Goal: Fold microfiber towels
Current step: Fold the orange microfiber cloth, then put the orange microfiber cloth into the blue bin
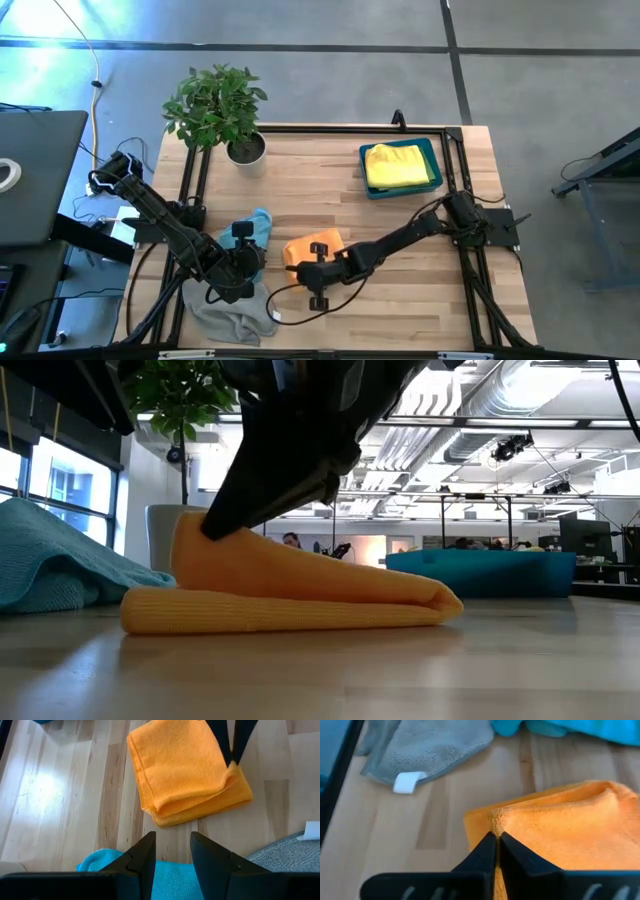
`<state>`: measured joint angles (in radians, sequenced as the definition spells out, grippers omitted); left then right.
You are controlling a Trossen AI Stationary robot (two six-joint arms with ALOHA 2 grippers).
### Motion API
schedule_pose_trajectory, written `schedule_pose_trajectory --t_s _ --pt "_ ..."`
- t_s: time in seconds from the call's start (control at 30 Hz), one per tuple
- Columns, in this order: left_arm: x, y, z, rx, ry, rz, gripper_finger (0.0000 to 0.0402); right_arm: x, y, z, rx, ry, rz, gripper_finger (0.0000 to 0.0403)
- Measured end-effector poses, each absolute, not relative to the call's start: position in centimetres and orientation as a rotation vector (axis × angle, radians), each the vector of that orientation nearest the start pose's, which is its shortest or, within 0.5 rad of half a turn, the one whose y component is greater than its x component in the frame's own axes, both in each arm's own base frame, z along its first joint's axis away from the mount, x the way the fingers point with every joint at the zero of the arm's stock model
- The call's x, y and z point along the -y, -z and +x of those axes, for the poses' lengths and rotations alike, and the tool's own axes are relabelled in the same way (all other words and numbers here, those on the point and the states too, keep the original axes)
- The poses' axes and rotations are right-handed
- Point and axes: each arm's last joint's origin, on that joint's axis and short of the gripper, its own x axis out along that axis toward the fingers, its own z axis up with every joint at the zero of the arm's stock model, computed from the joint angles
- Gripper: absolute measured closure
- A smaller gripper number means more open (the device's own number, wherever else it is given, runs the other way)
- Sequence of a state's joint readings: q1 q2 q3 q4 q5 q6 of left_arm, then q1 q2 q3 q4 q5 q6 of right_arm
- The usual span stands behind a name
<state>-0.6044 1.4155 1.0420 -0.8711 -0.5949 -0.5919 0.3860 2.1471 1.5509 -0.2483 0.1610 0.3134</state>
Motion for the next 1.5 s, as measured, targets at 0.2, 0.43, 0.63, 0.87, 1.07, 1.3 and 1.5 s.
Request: schedule_pose_trajectory --t_s 0.2,0.43,0.63,0.87,1.07,1.3,1.5 --pt "13.4 -24.4 22.2 -0.964 -0.286 0.162 0.0289 -18.2 -16.5 42.8 -0.869 -0.221 0.111 0.0341" --pt "13.4 -24.4 22.2 -0.963 -0.286 0.162 0.0289 -19.5 -16.4 42.1 -0.887 -0.285 0.083 0.027" --pt "13.4 -24.4 22.2 -0.96 -0.295 0.145 0.0289 -19.2 -15.6 41.5 -0.91 -0.094 -0.115 0.0258" --pt "13.4 -24.4 22.2 -0.958 -0.301 0.132 0.0289 -19.7 -13.5 41.5 -0.962 -0.12 -0.072 0.0258" --pt "13.4 -24.4 22.2 -0.957 -0.302 0.132 0.0289 -19.8 -12.5 41.7 -0.969 -0.111 -0.08 0.0259" --pt "13.4 -24.4 22.2 -0.956 -0.303 0.133 0.0289 -19.6 -12.3 41.8 -0.947 -0.034 -0.119 0.0294" --pt "13.4 -24.4 22.2 -0.956 -0.303 0.133 0.0289 -19.2 -12.0 41.8 -0.937 0.035 -0.137 0.0368"
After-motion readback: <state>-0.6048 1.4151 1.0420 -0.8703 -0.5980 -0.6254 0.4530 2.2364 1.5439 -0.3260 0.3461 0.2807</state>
